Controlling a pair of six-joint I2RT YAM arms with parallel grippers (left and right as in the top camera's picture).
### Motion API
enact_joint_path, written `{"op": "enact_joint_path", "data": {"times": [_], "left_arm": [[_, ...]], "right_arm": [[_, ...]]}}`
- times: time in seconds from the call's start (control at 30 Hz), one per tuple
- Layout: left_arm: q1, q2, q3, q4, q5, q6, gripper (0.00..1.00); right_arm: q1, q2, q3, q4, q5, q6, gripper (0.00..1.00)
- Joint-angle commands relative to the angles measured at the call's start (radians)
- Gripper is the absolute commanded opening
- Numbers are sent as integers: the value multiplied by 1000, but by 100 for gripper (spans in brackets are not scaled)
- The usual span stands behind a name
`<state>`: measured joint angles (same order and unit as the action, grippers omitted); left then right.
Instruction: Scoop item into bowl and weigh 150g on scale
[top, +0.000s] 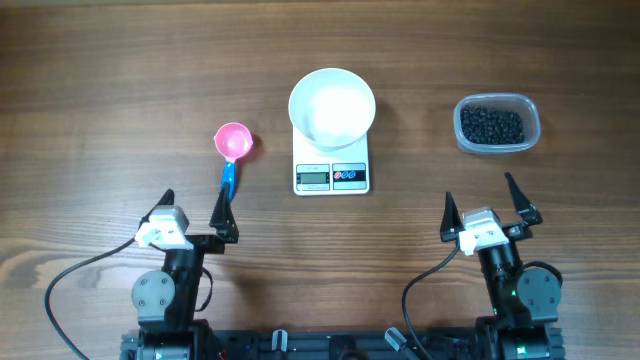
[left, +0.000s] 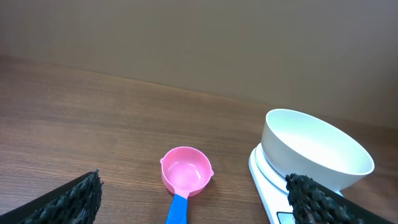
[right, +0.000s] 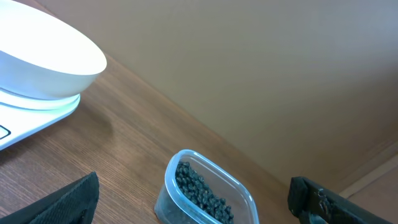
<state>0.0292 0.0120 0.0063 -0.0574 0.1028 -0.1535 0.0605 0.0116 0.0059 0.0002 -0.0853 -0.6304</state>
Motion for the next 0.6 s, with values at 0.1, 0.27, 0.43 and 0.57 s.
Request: {"op": "enact_joint_path", "data": {"times": [0.1, 0.27, 0.43, 0.57], "left_arm": [[6, -4, -1, -9, 13, 19, 100], [6, -4, 0, 70, 28, 19, 100], [6, -3, 168, 94, 201, -114, 100], [6, 102, 544, -234, 215, -146, 100]], "right_arm": [[2, -2, -1, 4, -5, -2, 100], [2, -2, -1, 5, -5, -2, 100], [2, -2, -1, 5, -5, -2, 100], [2, -2, -1, 5, -5, -2, 100]]}}
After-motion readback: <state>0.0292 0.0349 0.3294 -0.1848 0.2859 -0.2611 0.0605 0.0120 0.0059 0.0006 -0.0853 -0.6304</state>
